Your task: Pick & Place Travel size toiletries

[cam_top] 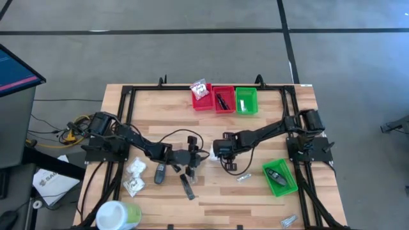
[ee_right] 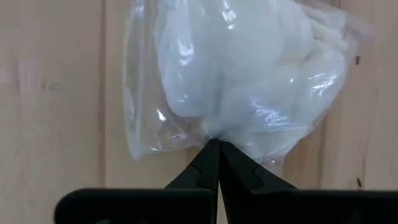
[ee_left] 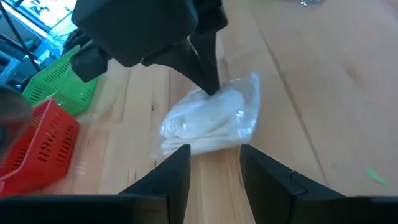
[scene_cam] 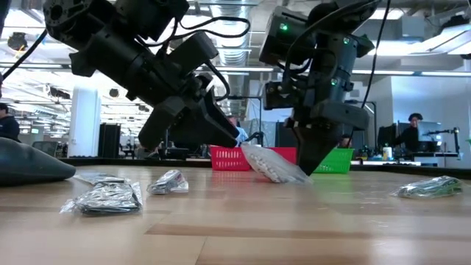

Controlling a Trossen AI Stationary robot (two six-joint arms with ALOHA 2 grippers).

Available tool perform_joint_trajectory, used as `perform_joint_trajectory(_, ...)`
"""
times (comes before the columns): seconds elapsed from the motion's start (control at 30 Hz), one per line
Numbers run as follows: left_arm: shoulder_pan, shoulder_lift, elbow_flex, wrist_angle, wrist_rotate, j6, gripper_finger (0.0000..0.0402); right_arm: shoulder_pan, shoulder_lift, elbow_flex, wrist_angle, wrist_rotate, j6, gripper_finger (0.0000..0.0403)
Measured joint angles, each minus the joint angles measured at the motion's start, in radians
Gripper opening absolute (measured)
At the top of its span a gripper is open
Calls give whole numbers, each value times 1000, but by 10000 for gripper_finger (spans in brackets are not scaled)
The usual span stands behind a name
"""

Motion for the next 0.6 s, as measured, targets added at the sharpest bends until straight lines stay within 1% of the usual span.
perform_joint_trajectory(0.2, 11, 49, 14, 5, 57, 7, 138, 0, 0, 0, 5, -2, -3, 0)
perform_joint_trajectory(0.37, -12, 137, 80, 8, 60, 69, 145, 0, 0, 0, 4, -3, -2, 0)
perform_joint_trajectory(0.43, -20, 167, 109, 10, 45, 79, 147, 0, 0, 0, 5, -3, -2, 0)
perform_joint_trajectory(0.6, -44, 203, 156, 18, -58, 86, 144, 0, 0, 0, 3, -4, 0, 0)
